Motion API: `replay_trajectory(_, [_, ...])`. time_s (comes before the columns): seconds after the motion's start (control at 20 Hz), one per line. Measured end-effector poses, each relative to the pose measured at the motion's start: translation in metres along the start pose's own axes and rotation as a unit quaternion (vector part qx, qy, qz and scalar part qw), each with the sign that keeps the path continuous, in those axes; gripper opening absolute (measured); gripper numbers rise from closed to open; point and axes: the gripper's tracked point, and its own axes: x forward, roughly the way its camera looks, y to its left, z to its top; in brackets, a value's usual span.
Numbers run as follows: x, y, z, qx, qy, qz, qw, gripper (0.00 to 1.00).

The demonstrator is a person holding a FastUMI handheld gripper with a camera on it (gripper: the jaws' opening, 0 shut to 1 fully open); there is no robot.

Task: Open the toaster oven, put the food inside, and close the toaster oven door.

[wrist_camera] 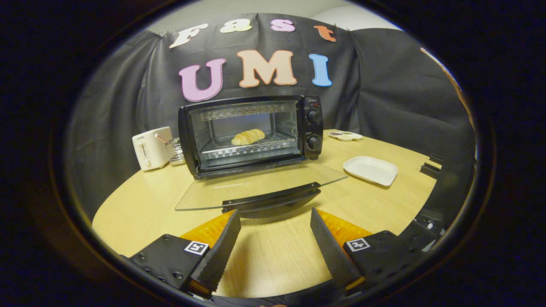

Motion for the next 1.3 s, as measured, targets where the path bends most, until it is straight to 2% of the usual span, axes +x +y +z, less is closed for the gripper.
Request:
replay_trajectory(0.35, [0.008, 0.006, 0.0, 0.011, 0.01, 0.007, 1.0, 1.0])
replay_trajectory(0.6, [0.007, 0.007, 0.007, -0.003, 0.003, 0.001, 1.0, 1.0])
replay_trajectory(0.75, [0.005, 0.007, 0.023, 0.014, -0.017, 0.003, 1.0, 1.0])
replay_trajectory(1.0, [0.011, 0.021, 0.067, 0.068, -0.062, 0.034, 0.995, 1.0])
replay_trajectory(1.3, [0.028, 0.043, 0.115, 0.056, -0.1, 0.05, 0.992, 1.0])
